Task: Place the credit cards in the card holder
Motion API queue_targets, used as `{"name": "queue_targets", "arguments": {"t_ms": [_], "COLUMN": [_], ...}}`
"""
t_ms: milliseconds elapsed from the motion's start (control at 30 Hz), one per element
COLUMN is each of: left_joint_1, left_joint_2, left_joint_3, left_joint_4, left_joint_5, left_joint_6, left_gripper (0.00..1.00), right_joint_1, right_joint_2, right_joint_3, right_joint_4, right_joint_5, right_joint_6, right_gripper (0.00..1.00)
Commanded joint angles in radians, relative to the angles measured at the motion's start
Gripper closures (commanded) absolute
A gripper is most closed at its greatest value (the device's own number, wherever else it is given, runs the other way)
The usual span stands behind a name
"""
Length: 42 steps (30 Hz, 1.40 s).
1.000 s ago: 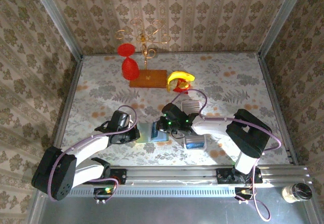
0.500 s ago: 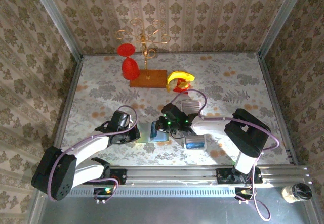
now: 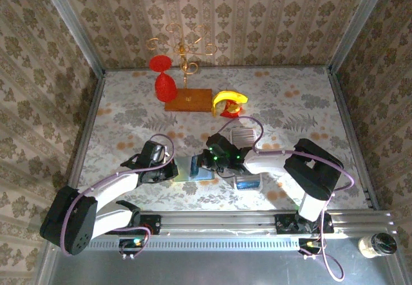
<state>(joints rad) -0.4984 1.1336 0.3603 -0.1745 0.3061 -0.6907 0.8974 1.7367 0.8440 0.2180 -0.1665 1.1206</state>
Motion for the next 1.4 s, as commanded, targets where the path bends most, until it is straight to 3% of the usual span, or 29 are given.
{"name": "queue_targets", "arguments": {"t_ms": [0,767,1367], "left_joint_1": [-0.014,-0.016,-0.017], "left_joint_2": [0.02,0.022,0.018], "left_joint_3": [-0.023,-0.024,-0.026], "left_joint_4": [-0.018,-0.014,-0.017], "left_joint_5": [-0.012,-0.013,-0.016], "left_joint_6": [0.007,0.008,0.01], "left_gripper": [1.0,1.0,1.0], "right_joint_1": [0.006,0.005,-0.01], "right_joint_2": [0.023,0.067,0.092], "right_joint_3": [-0.017,-0.034,-0.055], "right_joint_4": [0.057,0.153,0.213], "right_joint_5": [-0.015,-0.073,-0.157], "right_joint_6": [0.037,0.108,0.069], "right_gripper": [1.0,1.0,1.0]}}
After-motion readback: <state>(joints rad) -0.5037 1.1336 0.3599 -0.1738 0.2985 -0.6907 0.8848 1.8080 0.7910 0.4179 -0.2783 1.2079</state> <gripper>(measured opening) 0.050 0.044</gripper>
